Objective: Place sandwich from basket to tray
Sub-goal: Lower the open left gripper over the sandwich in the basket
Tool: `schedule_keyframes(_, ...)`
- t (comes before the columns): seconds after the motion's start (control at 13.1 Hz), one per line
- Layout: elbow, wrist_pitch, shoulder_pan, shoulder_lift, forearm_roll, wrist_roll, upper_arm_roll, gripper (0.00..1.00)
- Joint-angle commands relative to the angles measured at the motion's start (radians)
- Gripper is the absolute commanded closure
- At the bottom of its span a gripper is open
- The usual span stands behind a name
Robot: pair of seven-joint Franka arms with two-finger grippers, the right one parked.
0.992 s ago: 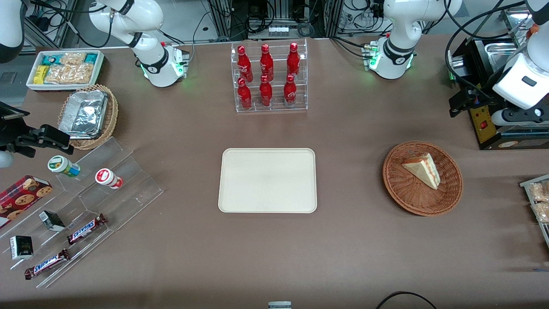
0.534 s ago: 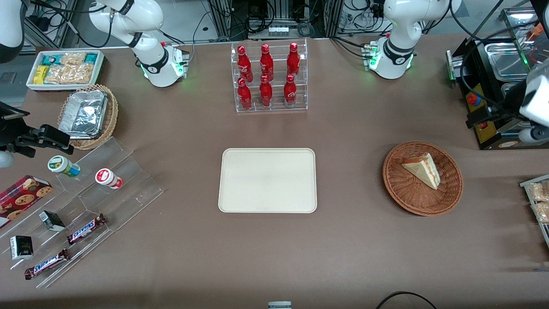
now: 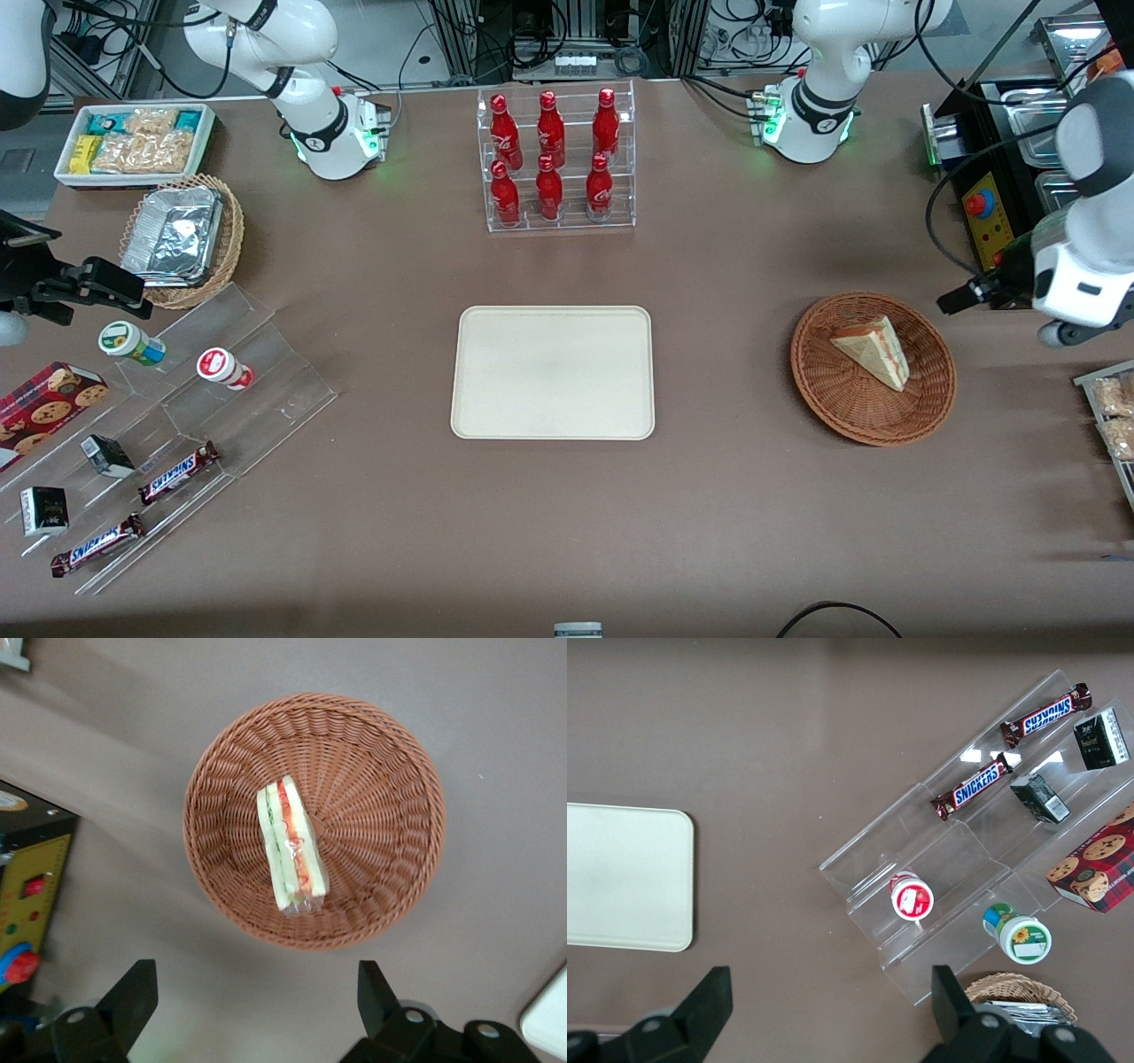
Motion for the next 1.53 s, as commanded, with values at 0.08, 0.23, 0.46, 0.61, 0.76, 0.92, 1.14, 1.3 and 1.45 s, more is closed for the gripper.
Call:
schedule_keyframes(0.08, -0.197, 0.244, 0.041, -0.003, -0.006, -0.106, -0.011, 0.00)
schedule_keyframes(0.23, -0.228, 0.321, 0.054, 0.034, -0.034, -0.198, -0.012, 0.00)
schedule_keyframes(0.46, -0.245, 0.419, 0.044, 0.110, -0.038, -0.257, -0.014, 0.00)
schedule_keyframes(0.61, -0.260, 0.487, 0.040, 0.152, -0.041, -0.286, -0.015, 0.00)
schedule_keyframes(0.76, -0.265, 0.528, 0.038, 0.190, -0.041, -0.301, -0.021, 0.00)
schedule_keyframes(0.92, -0.271, 0.557, 0.037, 0.222, -0.041, -0.301, -0.021, 0.00)
schedule_keyframes(1.14, -0.280, 0.588, 0.035, 0.248, -0.043, -0.301, -0.037, 0.00)
schedule_keyframes(1.3, -0.300, 0.617, 0.035, 0.258, -0.043, -0.301, -0.038, 0.00)
schedule_keyframes(1.45, -0.315, 0.652, 0.005, 0.287, -0.043, -0.307, -0.037, 0.04)
